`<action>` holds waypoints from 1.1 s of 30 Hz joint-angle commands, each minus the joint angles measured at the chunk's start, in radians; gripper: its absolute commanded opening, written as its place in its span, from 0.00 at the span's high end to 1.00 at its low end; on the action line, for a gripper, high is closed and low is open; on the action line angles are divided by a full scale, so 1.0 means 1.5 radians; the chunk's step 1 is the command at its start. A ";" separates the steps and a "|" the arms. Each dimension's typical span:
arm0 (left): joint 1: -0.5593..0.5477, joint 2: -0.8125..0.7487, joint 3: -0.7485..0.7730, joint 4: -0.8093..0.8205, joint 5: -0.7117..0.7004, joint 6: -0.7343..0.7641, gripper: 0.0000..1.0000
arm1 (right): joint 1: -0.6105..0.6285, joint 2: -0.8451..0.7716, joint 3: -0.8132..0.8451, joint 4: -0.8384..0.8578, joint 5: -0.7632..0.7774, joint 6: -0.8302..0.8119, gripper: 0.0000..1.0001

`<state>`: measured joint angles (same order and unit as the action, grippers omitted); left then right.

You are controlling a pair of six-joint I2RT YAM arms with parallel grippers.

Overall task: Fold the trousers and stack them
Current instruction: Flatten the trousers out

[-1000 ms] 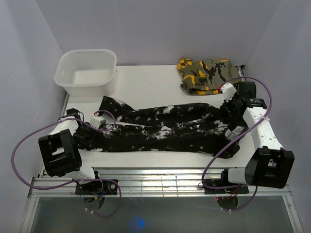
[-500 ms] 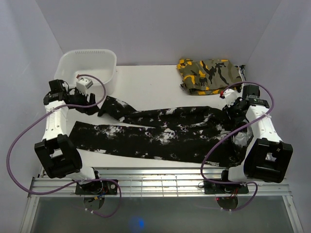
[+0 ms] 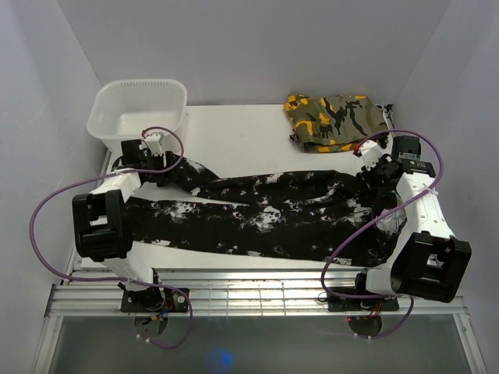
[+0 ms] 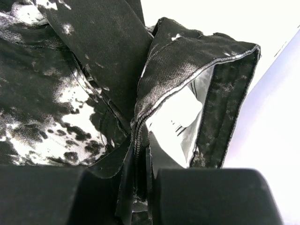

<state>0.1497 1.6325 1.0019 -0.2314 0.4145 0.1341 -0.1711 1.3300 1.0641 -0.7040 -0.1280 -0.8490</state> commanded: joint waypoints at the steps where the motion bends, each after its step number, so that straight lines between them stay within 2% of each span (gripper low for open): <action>1: -0.007 0.034 -0.015 0.095 -0.141 -0.082 0.23 | -0.005 -0.022 0.039 0.020 -0.013 -0.009 0.92; 4: -0.008 0.072 -0.030 0.106 -0.183 -0.083 0.27 | -0.007 -0.033 0.035 0.019 -0.024 -0.014 0.92; 6: -0.007 0.102 -0.018 0.075 -0.204 -0.082 0.40 | -0.008 -0.045 0.030 0.020 -0.026 -0.021 0.92; 8: 0.000 0.136 -0.002 0.030 -0.212 -0.072 0.58 | -0.009 -0.053 0.025 0.023 -0.023 -0.029 0.92; 9: 0.005 0.135 -0.002 0.022 -0.212 -0.068 0.79 | -0.014 -0.054 0.024 0.024 -0.021 -0.031 0.92; 12: 0.039 0.084 -0.022 0.003 -0.209 -0.036 1.00 | -0.036 -0.065 0.020 0.041 -0.023 -0.036 0.92; 17: 0.135 -0.048 -0.056 -0.012 -0.191 0.032 1.00 | -0.082 -0.070 0.004 0.076 -0.048 -0.044 0.92; 21: 0.187 -0.147 -0.064 -0.023 -0.169 0.070 1.00 | -0.151 -0.062 -0.004 0.113 -0.101 -0.025 0.92; 25: 0.226 -0.199 -0.070 -0.016 -0.158 0.080 1.00 | -0.204 -0.058 -0.028 0.110 -0.176 -0.025 0.92; 27: 0.231 -0.207 -0.072 -0.010 -0.160 0.083 1.00 | -0.218 -0.059 -0.055 0.111 -0.174 -0.040 0.92; 28: 0.239 -0.206 -0.073 -0.003 -0.165 0.082 1.00 | -0.218 -0.050 -0.072 0.111 -0.155 -0.044 0.86; 29: 0.240 -0.197 -0.071 -0.005 -0.163 0.081 1.00 | -0.219 -0.044 -0.073 0.108 -0.146 -0.045 0.69; 30: 0.240 -0.184 -0.062 -0.016 -0.160 0.078 0.93 | -0.219 -0.038 -0.071 0.105 -0.141 -0.043 0.55; 31: 0.243 -0.158 -0.051 -0.042 -0.147 0.072 0.80 | -0.219 -0.028 -0.061 0.102 -0.136 -0.031 0.35; 32: 0.246 -0.152 -0.038 -0.048 -0.131 0.066 0.52 | -0.219 -0.023 -0.051 0.094 -0.138 -0.028 0.12; 33: 0.248 -0.150 -0.035 -0.053 -0.116 0.063 0.41 | -0.219 -0.016 -0.039 0.083 -0.144 -0.027 0.11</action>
<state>0.4980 1.3876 0.9070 -0.2932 0.2371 0.2317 -0.4915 1.2877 0.9577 -0.6121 -0.3622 -0.8852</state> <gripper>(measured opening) 0.497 0.835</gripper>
